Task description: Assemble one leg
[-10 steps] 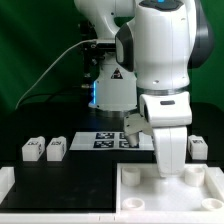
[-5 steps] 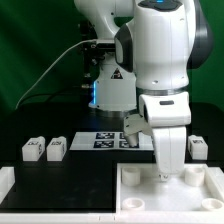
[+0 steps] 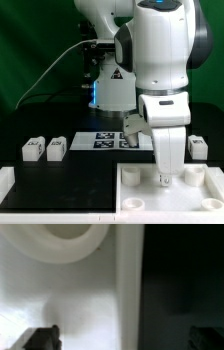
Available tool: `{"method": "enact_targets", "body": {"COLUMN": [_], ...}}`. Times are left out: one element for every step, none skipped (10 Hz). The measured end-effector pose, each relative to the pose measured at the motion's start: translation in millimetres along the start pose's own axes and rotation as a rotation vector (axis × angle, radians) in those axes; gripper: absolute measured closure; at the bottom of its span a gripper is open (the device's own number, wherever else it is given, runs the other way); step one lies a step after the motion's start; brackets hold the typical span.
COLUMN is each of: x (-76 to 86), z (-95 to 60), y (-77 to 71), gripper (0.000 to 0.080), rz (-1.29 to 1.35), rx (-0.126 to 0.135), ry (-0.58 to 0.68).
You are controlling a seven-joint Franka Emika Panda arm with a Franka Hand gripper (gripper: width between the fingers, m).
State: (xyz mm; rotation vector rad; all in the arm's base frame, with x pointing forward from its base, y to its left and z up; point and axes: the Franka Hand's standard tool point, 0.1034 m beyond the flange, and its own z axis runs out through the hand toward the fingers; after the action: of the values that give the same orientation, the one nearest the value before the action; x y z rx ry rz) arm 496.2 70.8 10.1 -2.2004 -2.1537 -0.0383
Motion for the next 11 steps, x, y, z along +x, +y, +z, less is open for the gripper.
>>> {"method": "enact_targets", "body": {"x": [-0.1,-0.2,-0.3,-0.4,-0.5,-0.5,-0.8,-1.3,2.0,11.1,23.2], "z": [0.0,0.0,0.0,0.0,0.0,0.0,-1.6,-10.3,-19.4,-27.0,-32.8], "y": [0.0,0.0,0.0,0.0,0.0,0.1,0.3,0.3,-1.4,-2.5,-3.5], "gripper": [0.0154,0.015,0.015,0.015,0.015,0.015,0.015,0.015,0.015,0.015,0.015], "rz": [0.0,0.0,0.001,0.001,0.001,0.001,0.029,0.088,0.118,0.231,0.39], "rx": [0.0,0.0,0.0,0.0,0.0,0.0,-0.002,-0.014,-0.021,-0.028,-0.033], "ry": [0.0,0.0,0.0,0.0,0.0,0.0,0.0,-0.003,-0.006,-0.003,0.003]}}
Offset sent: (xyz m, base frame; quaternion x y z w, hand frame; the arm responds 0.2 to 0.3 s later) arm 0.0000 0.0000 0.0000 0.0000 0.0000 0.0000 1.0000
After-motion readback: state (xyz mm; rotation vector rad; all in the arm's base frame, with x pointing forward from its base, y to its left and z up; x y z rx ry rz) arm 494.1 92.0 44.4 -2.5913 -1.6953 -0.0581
